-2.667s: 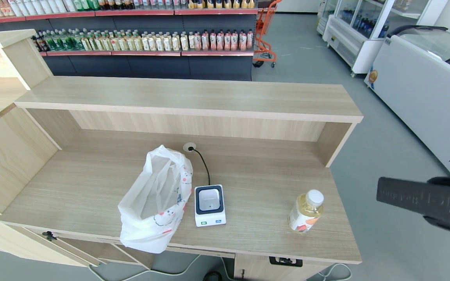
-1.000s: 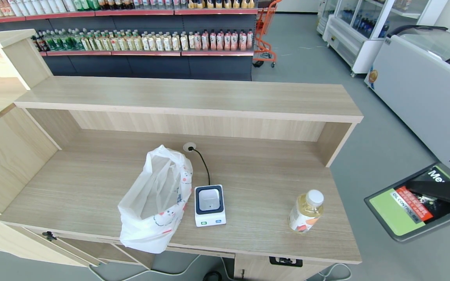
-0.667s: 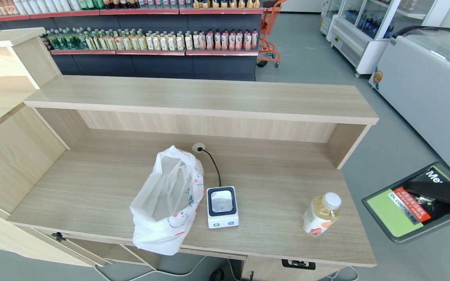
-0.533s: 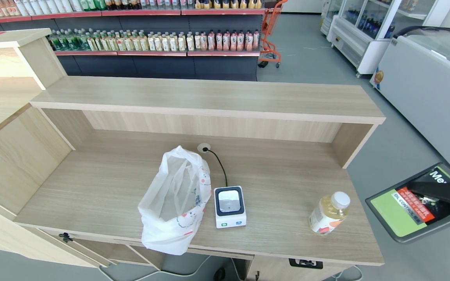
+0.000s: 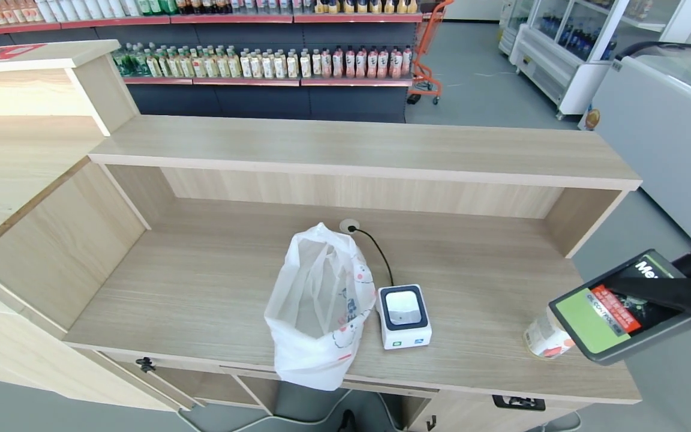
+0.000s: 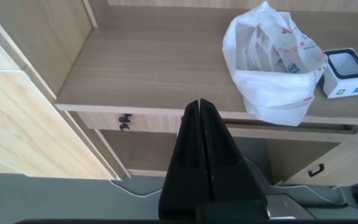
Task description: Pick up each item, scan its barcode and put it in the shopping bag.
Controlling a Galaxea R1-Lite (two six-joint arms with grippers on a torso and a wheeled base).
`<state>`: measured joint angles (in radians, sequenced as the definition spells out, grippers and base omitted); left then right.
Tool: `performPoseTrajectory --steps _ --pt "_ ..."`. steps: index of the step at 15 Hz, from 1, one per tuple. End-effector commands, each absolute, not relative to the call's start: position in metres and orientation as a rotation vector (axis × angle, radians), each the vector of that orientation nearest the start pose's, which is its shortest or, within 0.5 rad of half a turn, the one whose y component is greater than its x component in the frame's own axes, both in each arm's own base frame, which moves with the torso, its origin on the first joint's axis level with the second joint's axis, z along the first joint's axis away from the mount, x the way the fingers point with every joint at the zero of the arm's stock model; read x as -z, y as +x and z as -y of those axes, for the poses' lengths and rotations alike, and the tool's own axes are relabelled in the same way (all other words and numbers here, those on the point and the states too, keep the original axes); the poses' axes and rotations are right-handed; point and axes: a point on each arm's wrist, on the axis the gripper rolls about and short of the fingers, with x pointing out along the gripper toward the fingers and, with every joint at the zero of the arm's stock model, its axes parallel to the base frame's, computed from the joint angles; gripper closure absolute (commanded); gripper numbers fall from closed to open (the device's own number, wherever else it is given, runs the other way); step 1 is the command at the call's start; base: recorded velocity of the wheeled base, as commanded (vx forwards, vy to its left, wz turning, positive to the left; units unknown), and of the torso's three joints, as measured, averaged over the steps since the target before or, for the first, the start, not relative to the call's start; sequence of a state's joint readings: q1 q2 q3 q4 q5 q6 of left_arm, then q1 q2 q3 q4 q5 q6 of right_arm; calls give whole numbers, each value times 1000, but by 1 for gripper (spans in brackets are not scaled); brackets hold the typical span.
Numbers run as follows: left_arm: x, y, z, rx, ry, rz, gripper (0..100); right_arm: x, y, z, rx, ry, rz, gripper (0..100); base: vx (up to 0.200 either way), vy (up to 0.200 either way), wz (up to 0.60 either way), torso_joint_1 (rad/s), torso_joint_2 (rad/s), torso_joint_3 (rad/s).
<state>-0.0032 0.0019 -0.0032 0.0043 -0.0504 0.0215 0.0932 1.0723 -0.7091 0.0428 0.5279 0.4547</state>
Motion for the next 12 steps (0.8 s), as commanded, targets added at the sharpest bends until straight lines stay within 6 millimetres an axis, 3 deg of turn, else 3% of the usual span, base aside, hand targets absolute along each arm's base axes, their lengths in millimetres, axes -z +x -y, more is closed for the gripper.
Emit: performPoseTrajectory --steps 1,7,8,12 --pt "-76 -23 1 54 21 -2 100 -220 159 -26 -459 494 -588 100 0 200 0 2 2 2" --pt "-76 -23 1 54 21 -2 100 -183 190 -28 -384 454 -614 100 0 200 0 3 0 2" --pt "-76 -23 1 55 21 -1 100 -170 198 -28 -380 423 -633 100 0 200 0 -2 2 7" --pt "-76 -23 1 55 23 -2 100 -152 237 -31 -319 385 -577 100 0 0 0 0 0 0"
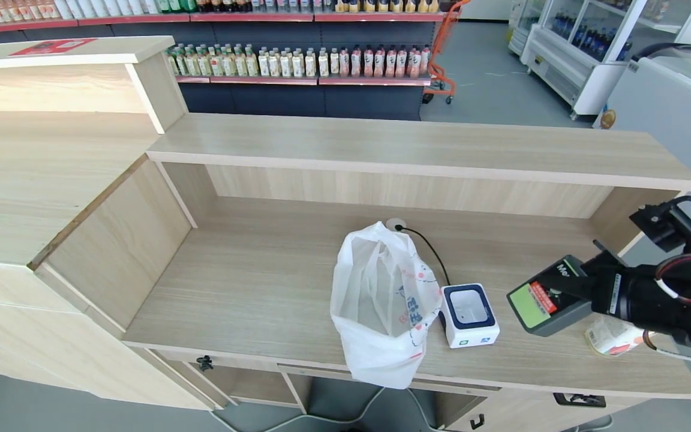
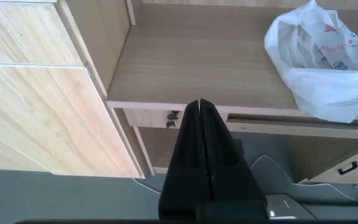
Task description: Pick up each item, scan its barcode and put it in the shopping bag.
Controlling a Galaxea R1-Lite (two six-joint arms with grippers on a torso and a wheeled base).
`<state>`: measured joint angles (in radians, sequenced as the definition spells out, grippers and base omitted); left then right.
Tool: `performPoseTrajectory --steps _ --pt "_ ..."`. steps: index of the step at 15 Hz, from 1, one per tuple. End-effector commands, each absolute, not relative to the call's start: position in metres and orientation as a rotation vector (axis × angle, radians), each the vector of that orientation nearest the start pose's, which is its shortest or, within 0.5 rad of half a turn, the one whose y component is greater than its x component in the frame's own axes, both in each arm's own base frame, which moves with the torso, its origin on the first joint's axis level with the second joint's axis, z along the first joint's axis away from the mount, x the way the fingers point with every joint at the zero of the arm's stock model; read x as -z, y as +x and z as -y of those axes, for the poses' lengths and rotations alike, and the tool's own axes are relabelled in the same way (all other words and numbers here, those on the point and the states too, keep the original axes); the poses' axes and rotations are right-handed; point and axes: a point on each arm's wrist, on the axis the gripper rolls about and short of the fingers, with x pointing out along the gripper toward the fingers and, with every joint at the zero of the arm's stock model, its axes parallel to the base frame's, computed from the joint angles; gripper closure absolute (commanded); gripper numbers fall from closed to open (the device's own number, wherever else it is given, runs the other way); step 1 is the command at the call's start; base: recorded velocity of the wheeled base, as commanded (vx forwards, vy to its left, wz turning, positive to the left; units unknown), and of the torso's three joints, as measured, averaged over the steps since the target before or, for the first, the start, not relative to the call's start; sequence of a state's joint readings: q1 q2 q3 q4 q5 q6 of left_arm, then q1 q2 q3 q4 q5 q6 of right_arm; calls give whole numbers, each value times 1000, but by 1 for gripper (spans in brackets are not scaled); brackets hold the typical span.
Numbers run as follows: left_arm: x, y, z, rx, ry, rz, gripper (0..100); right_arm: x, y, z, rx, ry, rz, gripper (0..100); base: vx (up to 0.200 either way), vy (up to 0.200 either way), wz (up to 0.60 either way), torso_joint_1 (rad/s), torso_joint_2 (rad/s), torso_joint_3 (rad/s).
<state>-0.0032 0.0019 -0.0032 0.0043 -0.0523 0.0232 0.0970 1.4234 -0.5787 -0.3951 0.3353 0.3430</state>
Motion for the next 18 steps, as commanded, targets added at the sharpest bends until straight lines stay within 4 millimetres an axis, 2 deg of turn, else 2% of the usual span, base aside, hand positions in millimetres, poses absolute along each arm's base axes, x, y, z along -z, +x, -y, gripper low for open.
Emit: performPoseTrajectory --steps 1,9,18 --pt "-76 -23 1 55 23 -2 100 -147 244 -31 -315 385 -575 100 0 0 0 0 0 0" --pt "-76 -23 1 55 21 -2 100 -117 280 -34 -304 384 -584 100 0 0 0 0 0 0" --pt "-76 -23 1 55 21 -2 100 -98 308 -31 -316 295 -559 100 0 0 0 0 0 0"
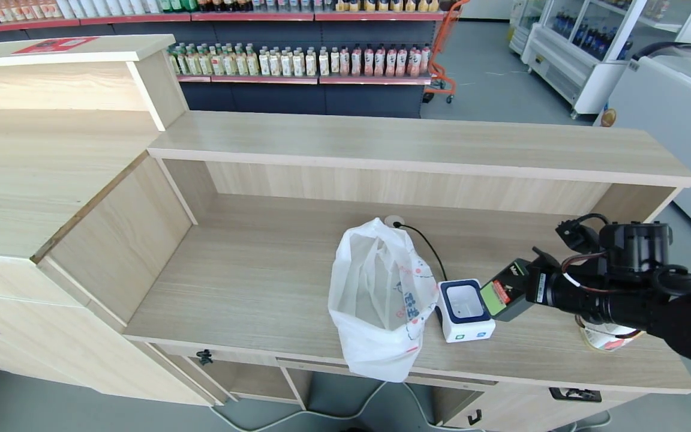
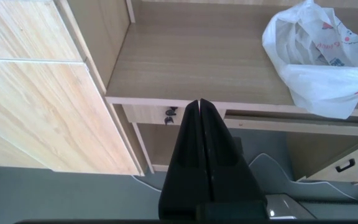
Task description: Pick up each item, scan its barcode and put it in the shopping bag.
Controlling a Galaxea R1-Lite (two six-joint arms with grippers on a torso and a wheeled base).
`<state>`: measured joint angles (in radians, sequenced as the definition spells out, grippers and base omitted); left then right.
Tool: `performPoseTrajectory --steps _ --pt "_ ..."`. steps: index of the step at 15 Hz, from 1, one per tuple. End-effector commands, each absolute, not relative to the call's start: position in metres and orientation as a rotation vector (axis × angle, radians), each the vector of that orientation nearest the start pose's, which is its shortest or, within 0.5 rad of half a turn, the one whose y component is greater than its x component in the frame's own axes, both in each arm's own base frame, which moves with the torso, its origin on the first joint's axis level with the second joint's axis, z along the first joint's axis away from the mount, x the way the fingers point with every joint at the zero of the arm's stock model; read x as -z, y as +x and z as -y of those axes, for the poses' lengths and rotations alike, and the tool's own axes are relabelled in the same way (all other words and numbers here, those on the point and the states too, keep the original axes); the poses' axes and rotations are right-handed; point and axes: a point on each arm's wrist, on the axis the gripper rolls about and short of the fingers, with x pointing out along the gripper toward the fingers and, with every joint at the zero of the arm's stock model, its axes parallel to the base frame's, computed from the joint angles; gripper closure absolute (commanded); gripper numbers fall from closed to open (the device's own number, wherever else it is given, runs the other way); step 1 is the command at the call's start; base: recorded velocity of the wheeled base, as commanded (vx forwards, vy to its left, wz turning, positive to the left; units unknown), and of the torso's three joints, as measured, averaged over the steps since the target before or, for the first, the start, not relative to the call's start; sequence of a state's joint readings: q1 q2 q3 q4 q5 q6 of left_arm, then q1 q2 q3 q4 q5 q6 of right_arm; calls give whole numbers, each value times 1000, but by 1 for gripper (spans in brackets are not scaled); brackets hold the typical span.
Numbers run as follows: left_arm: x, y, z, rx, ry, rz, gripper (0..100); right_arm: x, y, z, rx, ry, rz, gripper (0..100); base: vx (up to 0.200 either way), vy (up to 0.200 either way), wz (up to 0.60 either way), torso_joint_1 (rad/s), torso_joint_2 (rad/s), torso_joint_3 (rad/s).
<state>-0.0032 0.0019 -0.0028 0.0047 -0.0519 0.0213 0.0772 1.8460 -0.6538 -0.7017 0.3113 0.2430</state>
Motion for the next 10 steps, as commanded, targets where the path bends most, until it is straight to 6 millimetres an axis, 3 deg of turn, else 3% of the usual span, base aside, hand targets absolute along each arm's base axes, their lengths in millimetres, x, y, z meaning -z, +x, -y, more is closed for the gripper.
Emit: performPoseTrajectory --steps 1,10 --pt "-76 -23 1 55 21 -2 100 -96 310 -31 -321 290 -553 100 0 0 0 0 0 0" --pt "-76 -23 1 55 21 -2 100 -89 329 -36 -358 296 -556 100 0 0 0 0 0 0"
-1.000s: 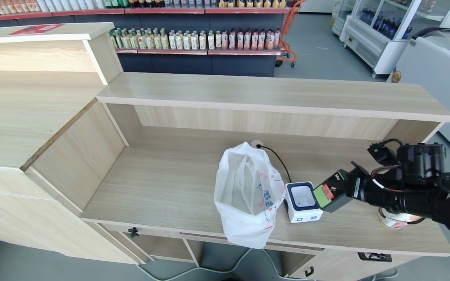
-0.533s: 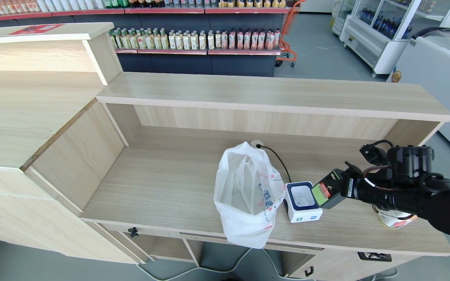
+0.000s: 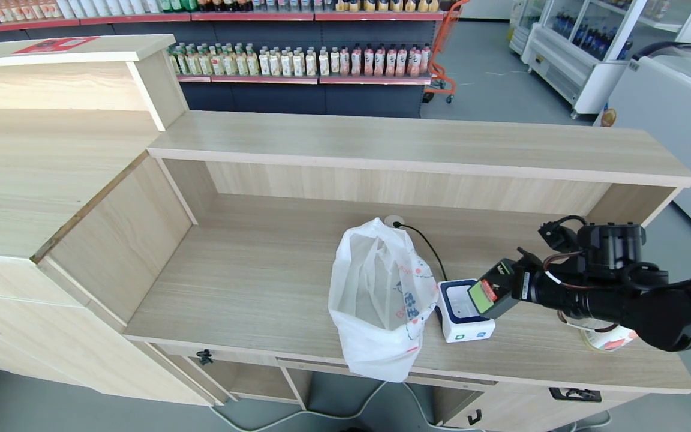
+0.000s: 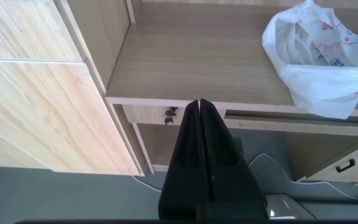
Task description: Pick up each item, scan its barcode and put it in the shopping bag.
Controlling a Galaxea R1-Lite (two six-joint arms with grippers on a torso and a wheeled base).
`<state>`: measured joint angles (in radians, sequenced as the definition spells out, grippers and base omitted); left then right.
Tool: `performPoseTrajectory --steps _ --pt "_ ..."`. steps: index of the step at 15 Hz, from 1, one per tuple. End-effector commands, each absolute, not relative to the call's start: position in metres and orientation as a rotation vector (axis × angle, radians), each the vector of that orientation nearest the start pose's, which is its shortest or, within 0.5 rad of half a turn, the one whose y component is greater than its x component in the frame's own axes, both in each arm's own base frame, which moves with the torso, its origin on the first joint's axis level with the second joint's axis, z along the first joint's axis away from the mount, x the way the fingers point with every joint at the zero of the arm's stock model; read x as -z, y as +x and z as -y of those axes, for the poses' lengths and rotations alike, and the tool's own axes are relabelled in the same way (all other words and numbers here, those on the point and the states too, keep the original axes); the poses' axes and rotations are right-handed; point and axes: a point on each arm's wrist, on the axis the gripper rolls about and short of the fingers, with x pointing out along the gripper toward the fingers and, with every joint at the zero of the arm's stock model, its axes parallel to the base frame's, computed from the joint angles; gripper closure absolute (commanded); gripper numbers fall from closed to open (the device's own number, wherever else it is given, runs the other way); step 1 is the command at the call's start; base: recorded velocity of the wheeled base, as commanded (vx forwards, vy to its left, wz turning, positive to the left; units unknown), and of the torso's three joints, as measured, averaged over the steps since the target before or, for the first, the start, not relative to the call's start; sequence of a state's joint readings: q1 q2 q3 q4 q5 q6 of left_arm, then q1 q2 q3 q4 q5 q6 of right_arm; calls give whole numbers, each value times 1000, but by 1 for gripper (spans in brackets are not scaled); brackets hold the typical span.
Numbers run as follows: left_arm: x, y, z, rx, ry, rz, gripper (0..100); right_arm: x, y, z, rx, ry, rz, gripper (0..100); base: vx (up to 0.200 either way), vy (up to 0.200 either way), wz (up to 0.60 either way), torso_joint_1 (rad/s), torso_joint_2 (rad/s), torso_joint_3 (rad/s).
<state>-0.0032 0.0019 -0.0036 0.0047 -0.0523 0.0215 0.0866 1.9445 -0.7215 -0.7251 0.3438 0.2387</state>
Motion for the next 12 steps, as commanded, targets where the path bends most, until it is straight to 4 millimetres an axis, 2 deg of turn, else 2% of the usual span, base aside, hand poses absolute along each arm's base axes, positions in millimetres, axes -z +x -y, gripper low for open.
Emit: performPoseTrajectory --steps 1,12 --pt "-76 -23 1 55 21 -2 100 -87 329 -37 -383 302 -563 100 0 0 0 0 0 0" --pt "-76 -23 1 55 23 -2 100 -69 344 -43 -397 264 -555 100 0 0 0 0 0 0"
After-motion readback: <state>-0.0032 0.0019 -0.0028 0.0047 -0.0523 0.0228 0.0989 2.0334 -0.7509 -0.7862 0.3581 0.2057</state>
